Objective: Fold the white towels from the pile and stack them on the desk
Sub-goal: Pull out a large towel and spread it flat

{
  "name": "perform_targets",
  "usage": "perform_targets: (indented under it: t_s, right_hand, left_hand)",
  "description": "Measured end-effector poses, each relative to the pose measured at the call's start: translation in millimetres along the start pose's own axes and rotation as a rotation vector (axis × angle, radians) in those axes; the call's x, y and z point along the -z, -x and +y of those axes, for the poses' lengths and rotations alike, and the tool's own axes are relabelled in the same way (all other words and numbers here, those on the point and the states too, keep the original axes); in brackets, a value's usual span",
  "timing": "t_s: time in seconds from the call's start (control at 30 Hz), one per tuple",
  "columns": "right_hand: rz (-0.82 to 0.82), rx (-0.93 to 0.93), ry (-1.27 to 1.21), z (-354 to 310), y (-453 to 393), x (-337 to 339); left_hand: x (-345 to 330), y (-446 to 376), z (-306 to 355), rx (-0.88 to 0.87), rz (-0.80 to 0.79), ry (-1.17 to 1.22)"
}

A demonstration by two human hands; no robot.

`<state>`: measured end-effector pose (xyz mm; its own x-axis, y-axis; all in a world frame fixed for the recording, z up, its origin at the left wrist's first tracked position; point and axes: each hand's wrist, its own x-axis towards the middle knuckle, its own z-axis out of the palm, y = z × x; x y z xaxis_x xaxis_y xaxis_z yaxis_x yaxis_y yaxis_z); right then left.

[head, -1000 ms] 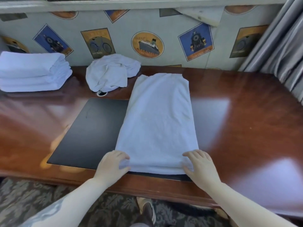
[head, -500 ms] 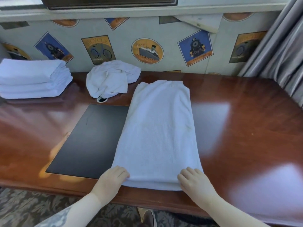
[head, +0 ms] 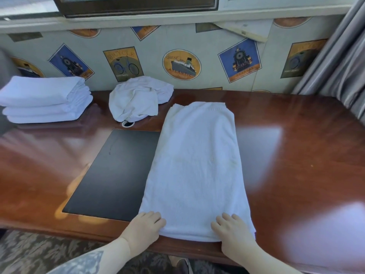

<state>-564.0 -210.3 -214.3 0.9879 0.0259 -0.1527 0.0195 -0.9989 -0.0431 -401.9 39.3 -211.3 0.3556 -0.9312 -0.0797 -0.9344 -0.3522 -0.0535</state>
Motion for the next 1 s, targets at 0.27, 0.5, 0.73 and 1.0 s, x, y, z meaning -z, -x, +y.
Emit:
perform_targets:
  t_s: [0.27, 0.5, 0.73, 1.0]
  right_hand:
    - [0.079, -0.634, -0.706, 2.2, -60.3, 44.1]
    - [0.046, -1.11, -0.721, -93.3, -150.8, 34.2]
    - [0.081, -1.259, -0.498, -132.6, -178.8, -9.2]
    - [0.026, -0.958, -0.258, -72.4, -131.2, -17.1]
  left_hand:
    - [49.4, -83.4, -62.9, 0.26, -0.071, 0.305]
    - [49.0, -190.8, -114.5, 0.04, -0.308, -0.097]
    - [23.6, -239.9, -175.9, -0.105, -0.43, -0.061]
    - [-16.0, -195.6, -164.7, 0.063, -0.268, 0.147]
